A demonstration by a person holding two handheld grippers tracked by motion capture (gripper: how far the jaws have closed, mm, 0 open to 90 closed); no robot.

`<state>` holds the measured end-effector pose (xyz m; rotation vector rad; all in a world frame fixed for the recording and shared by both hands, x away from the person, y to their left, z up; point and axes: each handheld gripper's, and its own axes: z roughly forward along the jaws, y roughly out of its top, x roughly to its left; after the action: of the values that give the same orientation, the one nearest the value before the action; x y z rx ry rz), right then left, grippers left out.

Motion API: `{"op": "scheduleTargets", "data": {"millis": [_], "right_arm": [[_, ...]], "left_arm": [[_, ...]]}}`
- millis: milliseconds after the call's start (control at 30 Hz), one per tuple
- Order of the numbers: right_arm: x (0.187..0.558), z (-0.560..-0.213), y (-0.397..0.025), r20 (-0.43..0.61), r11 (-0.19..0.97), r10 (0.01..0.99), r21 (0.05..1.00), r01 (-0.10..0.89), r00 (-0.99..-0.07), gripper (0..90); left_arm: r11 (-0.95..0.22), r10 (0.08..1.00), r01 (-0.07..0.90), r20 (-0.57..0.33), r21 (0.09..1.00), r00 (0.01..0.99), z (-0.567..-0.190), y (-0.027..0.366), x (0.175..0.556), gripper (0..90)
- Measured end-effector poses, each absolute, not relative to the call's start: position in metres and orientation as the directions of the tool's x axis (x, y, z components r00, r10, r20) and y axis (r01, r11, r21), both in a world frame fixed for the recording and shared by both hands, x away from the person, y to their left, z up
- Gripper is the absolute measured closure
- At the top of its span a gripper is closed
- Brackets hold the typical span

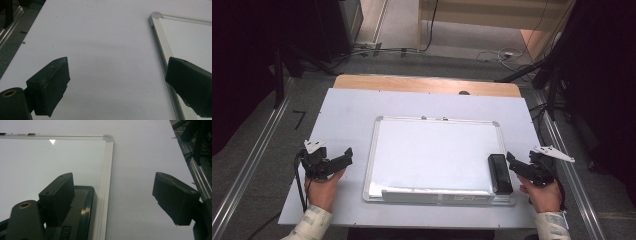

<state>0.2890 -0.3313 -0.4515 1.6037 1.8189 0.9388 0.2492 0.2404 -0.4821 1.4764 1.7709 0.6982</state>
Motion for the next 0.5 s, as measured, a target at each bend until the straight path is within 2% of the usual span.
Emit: {"op": "scheduleTargets", "data": {"millis": [500], "right_arm": [[0.294, -0.46, -0.364, 0.058, 0.005, 0.995, 0.773, 0.634, -0.079, 16.2]], "left_arm": [[0.218, 0.976, 0.589, -0.185, 0.779, -0.117, -0.483, 0.248, 0.25, 5.8]]}}
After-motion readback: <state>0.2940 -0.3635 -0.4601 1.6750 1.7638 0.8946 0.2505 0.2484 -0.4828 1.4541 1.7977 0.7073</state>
